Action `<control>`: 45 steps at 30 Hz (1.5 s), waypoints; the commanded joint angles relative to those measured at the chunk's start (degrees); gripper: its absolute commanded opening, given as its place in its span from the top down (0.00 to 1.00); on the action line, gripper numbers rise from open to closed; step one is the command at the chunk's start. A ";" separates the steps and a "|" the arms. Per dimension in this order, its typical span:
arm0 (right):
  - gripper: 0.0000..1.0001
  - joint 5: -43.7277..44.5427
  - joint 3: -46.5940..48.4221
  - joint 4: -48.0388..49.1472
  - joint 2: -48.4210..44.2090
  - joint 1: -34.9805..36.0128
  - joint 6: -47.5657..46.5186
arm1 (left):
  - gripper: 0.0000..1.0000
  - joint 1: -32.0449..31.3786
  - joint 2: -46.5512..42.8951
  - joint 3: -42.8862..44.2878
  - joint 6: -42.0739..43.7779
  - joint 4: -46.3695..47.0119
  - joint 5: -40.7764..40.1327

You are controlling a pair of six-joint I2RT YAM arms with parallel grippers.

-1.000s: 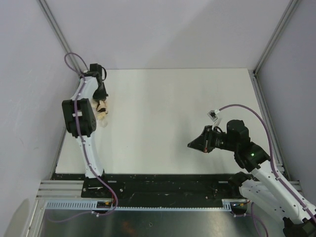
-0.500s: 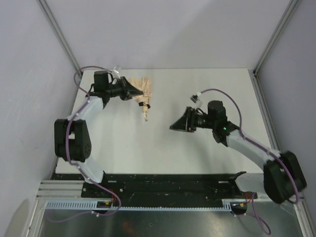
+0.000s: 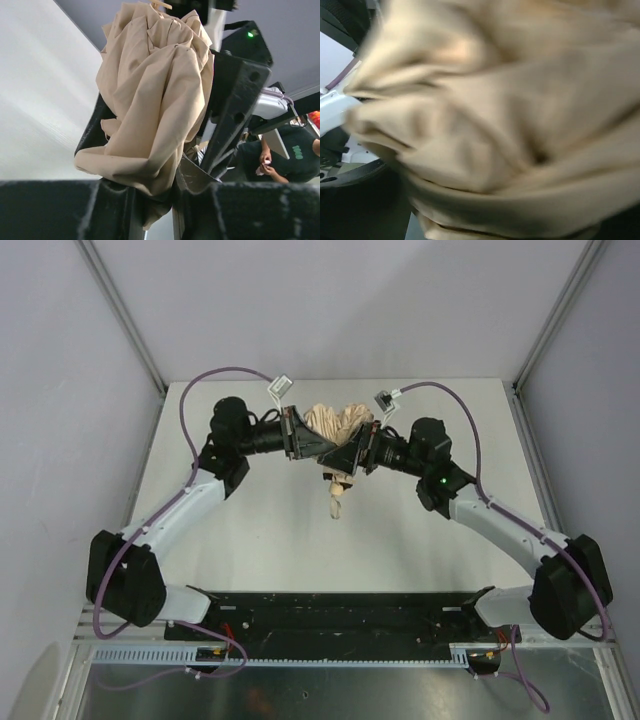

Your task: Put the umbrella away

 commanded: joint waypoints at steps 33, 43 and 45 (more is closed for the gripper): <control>0.80 3.70 6.77 -6.77 20.47 -40.27 -5.73 | 0.01 -3.78 -27.56 -21.22 5.86 -24.11 -15.90; 0.66 10.03 18.81 -19.69 36.35 -44.85 -9.88 | 0.01 -9.01 -35.49 -20.33 4.66 -28.83 -16.73; 0.59 12.79 19.61 -23.52 36.69 -45.01 -11.17 | 0.01 -9.00 -35.43 -19.40 4.88 -29.41 -16.36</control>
